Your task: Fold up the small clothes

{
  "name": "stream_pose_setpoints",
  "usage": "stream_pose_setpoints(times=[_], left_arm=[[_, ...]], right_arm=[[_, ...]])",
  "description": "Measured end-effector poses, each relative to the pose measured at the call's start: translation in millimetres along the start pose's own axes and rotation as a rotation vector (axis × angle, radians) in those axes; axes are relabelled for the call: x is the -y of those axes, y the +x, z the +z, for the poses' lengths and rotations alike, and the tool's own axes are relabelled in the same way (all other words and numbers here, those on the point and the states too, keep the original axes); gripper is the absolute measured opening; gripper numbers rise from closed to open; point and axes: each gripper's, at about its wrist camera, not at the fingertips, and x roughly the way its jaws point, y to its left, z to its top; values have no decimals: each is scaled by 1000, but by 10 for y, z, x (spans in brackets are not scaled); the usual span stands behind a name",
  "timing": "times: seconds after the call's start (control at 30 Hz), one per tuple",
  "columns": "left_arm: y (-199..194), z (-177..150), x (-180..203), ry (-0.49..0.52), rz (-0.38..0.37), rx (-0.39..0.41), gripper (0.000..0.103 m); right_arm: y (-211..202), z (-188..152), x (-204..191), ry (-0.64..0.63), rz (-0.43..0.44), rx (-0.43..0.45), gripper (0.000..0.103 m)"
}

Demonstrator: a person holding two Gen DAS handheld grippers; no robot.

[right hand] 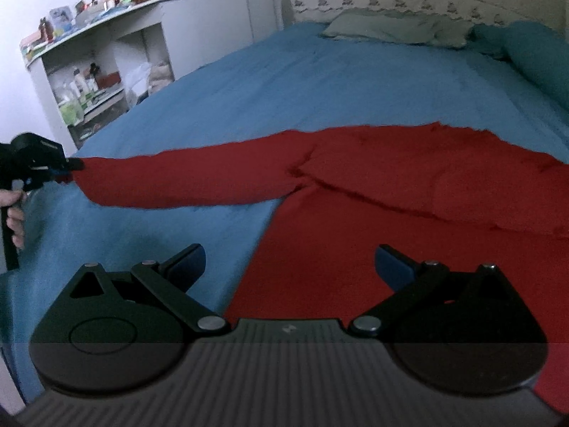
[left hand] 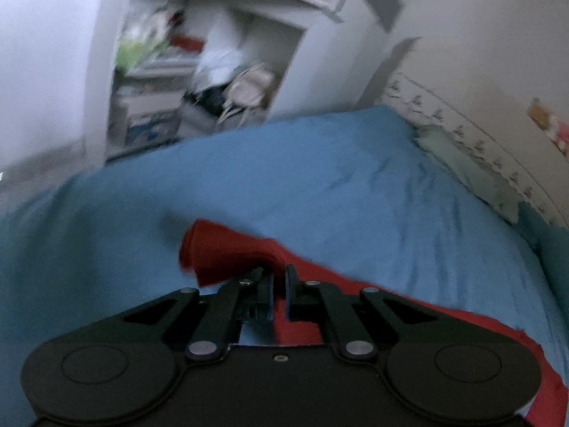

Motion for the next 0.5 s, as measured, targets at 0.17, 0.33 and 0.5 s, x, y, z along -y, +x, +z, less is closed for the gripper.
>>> stream_pose_setpoints(times=[0.17,0.33,0.5], left_arm=[[-247,64,744,116,-76,41,5],[-468,-85,1713,231,-198,62,5],[-578,-442,2731,353,-316,49,5]], right_arm=[[-217,66,272,32,-31,36,103],[-528,110,759,74,-70,80,103],[-813,88,1310,108,-143,114,103]])
